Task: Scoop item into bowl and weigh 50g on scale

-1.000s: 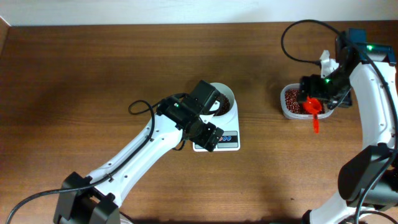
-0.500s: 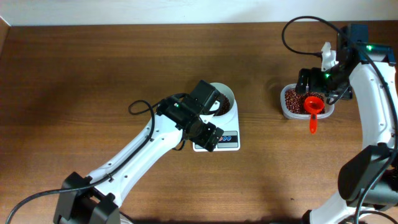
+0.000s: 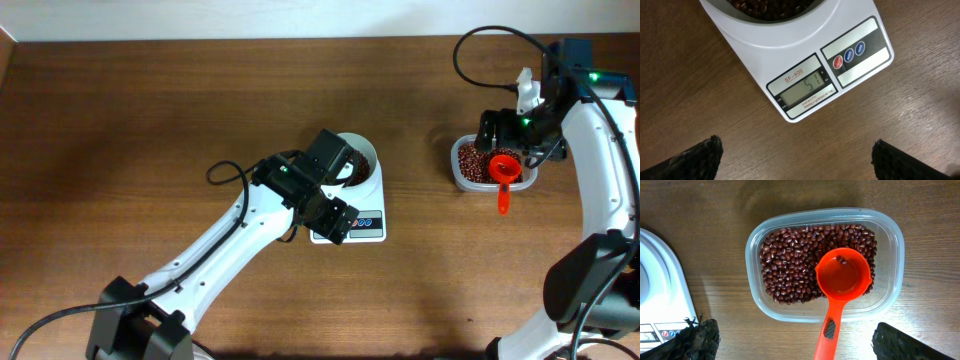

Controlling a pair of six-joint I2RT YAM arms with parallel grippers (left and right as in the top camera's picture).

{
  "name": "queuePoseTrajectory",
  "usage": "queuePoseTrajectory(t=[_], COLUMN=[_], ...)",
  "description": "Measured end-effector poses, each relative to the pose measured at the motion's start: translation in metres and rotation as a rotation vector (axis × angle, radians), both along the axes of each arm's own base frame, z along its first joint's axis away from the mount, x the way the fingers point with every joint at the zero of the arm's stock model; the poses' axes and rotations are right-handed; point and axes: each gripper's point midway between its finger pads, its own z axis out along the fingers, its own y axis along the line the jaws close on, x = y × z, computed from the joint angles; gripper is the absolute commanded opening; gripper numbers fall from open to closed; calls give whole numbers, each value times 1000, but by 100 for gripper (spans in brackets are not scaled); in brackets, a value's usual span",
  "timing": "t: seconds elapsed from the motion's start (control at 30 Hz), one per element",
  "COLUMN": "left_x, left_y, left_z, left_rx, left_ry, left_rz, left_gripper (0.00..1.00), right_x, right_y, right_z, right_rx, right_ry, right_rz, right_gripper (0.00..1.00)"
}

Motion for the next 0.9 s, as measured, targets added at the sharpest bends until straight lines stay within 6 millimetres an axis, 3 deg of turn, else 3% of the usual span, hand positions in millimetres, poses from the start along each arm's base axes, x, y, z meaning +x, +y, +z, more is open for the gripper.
queuePoseTrajectory(t=[0.07, 0.17, 0.23, 0.27, 0.33, 0.37, 0.43, 0.5, 0.53, 0.67, 0.83, 0.9], left_x=[0, -2, 3, 2, 3, 0, -6, -12, -16, -23, -35, -41], left_y=[0, 2, 0, 2, 5, 12, 47, 77, 94, 124, 146, 153], left_z=[5, 41, 88, 126, 179, 202, 244, 266, 272, 274, 250, 218], left_rx=[-9, -74, -179, -258, -374, -418, -470, -487, -491, -545, -652, -660], left_ry=[-11, -105, -263, -378, -543, -614, -750, -838, -881, -1058, -1409, -1492], left_rz=[0, 1, 4, 7, 16, 31, 107, 175, 216, 280, 278, 277], left_gripper=[99, 99, 99, 99, 99, 99, 99, 99, 99, 99, 99, 99], right_x=[0, 0, 0, 0, 0, 0, 0, 0, 0, 0, 0, 1], right_y=[0, 0, 0, 0, 0, 0, 0, 0, 0, 0, 1, 1], right_z=[0, 0, 0, 0, 0, 0, 0, 0, 0, 0, 0, 0], right_rx=[0, 0, 0, 0, 0, 0, 0, 0, 0, 0, 3, 3], right_ry=[0, 0, 0, 0, 0, -1, -1, 0, 0, -1, 0, -2], right_rz=[0, 0, 1, 0, 0, 0, 0, 0, 0, 0, 1, 0], right_gripper=[99, 99, 99, 99, 99, 99, 99, 99, 99, 99, 99, 99])
